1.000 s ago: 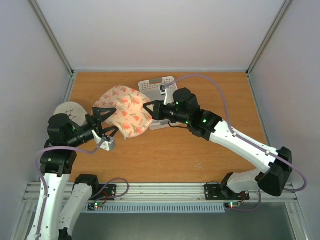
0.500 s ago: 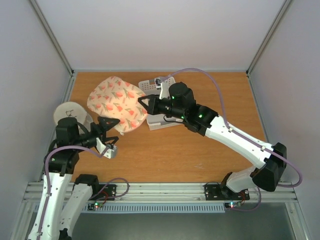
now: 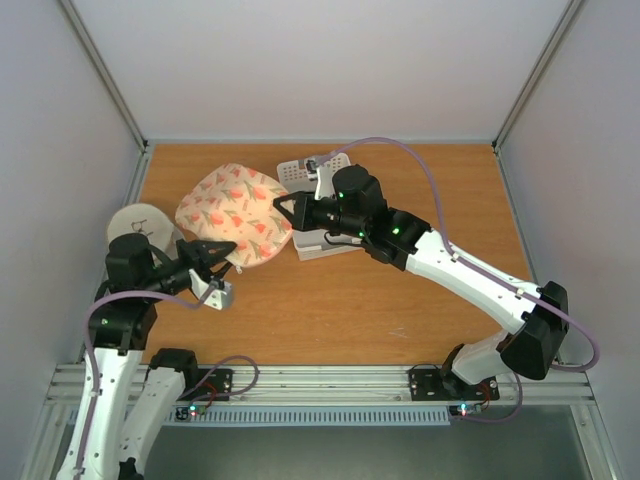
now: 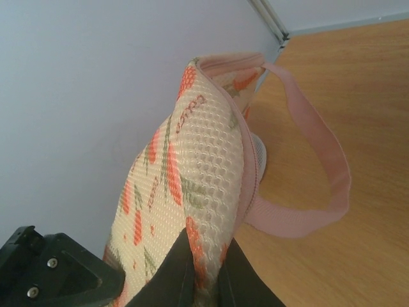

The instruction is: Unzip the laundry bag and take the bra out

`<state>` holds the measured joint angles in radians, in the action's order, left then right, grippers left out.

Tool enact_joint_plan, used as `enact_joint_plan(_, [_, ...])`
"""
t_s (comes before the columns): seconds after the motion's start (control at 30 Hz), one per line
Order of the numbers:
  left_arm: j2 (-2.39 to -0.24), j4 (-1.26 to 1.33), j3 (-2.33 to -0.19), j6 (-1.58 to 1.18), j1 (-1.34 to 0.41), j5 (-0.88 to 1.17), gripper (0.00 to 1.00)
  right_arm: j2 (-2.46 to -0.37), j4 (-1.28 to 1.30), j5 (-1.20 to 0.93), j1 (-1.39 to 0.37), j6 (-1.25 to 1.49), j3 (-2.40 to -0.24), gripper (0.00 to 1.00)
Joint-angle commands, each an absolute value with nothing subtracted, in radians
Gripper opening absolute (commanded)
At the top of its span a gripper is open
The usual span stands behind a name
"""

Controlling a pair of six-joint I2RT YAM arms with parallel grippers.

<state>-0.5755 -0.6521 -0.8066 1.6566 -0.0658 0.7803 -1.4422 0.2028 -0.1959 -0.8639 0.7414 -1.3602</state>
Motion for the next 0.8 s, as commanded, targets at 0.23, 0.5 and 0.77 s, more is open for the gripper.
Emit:
enact_joint_plan(0.23, [-0.569,-1.03,-0.996,1.34,-0.066,0.893,0.01,-1.47,0.288,-0.121,-0.86,0.547,-1.486,0.28])
enact_joint_plan(0.5, [-0.581,-1.172,-1.026,0.763,-0.066,0.694,0.01,-1.408,0.4,0.048,-0.862,0.2,-1.503,0.5])
enact_joint_plan(0.77, [-0.706,-1.225,-1.139,0.532,-0.066,0.474,0.01,-1.254,0.095,0.307,-1.138,-0.081,-1.225,0.5])
